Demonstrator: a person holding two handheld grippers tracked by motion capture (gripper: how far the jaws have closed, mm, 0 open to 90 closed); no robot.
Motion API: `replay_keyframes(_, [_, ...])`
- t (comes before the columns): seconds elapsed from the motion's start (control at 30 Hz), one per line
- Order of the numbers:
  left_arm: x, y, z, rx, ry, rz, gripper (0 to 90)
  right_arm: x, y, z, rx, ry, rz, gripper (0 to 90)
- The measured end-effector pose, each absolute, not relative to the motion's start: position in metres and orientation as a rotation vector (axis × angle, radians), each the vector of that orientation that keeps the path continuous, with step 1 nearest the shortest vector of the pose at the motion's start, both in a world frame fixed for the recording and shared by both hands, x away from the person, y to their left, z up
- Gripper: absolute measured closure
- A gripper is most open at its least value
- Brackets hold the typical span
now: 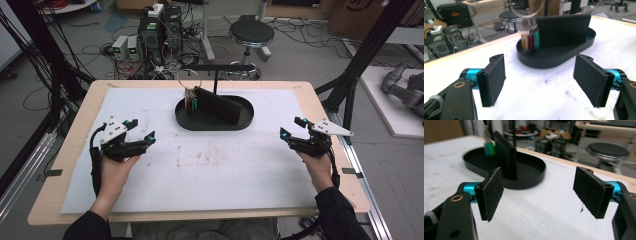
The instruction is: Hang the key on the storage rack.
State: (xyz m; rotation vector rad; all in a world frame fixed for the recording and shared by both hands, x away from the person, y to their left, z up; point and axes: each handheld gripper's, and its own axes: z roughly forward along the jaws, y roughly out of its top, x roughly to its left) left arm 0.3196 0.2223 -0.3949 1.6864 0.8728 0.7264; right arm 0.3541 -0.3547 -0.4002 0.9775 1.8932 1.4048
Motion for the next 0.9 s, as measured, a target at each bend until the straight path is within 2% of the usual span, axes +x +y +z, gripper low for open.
replay_keyframes(0.33, [0.318, 0.237, -0.417, 1.696, 0.917, 0.722, 24.1, 0.345, -0.360, -0.411, 1.049, 1.935, 1.334, 24.2])
replay_keyframes(0.9, [0.321, 0.235, -0.416, 1.695, 0.925, 0.745, 24.1, 0.344, -0.357, -0.415, 1.055, 1.961, 1.311, 24.2])
